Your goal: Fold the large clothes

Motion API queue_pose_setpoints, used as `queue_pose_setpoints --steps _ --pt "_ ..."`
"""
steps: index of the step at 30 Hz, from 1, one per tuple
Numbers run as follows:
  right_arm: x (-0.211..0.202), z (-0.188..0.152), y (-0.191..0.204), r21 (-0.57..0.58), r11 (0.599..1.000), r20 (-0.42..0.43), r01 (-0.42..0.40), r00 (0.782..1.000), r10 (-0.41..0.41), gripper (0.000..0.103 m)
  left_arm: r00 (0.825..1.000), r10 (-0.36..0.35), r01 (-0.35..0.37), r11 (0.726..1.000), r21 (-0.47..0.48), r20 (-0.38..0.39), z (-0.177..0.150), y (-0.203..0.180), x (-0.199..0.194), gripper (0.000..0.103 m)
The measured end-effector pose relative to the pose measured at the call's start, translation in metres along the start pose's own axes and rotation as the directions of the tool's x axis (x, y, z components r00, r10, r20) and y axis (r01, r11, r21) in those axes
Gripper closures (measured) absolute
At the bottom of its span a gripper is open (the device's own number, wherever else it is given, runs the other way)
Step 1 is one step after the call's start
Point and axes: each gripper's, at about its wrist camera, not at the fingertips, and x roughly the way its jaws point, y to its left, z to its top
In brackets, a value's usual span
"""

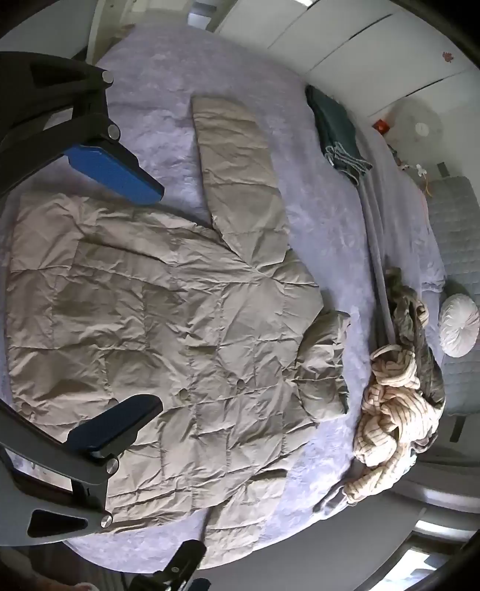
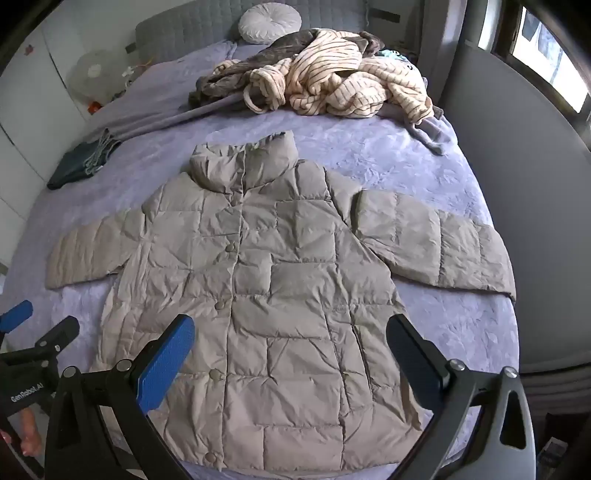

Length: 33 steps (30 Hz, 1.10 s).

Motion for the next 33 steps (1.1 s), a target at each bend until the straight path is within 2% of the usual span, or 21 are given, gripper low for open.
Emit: queue_pose_setpoints --steps 2,4,7,16,33 --pt "0.0 0.0 0.001 -0.002 1.0 0.01 0.015 1.0 -0.015 0.0 1.0 -0.015 0.015 1.0 -0.009 -0.016 0.003 -0.001 0.002 0.0" --pt "-0.001 0.0 0.001 -0.008 1.0 0.011 0.02 1.0 -0.02 0.0 0.999 -0.052 0.052 0.999 -0.007 0.012 0.0 0.003 0.0 0.0" --pt "-0.001 -0.001 0.002 -0.015 1.0 0.011 0.018 1.0 -0.018 0.0 0.998 -0.061 0.061 0.998 -0.001 0.009 0.001 0.006 0.003 0.0" --pt "-0.002 0.001 0.002 -0.001 1.0 0.005 0.02 1.0 -0.02 0.0 0.999 -0.035 0.035 0.999 0.007 0.026 0.003 -0.003 -0.006 0.0" --pt "-0.001 0.002 0.005 -0.003 1.0 0.003 0.021 1.0 -0.021 0.0 0.999 -0.038 0.038 0.999 0.003 0.025 0.003 -0.001 -0.007 0.0"
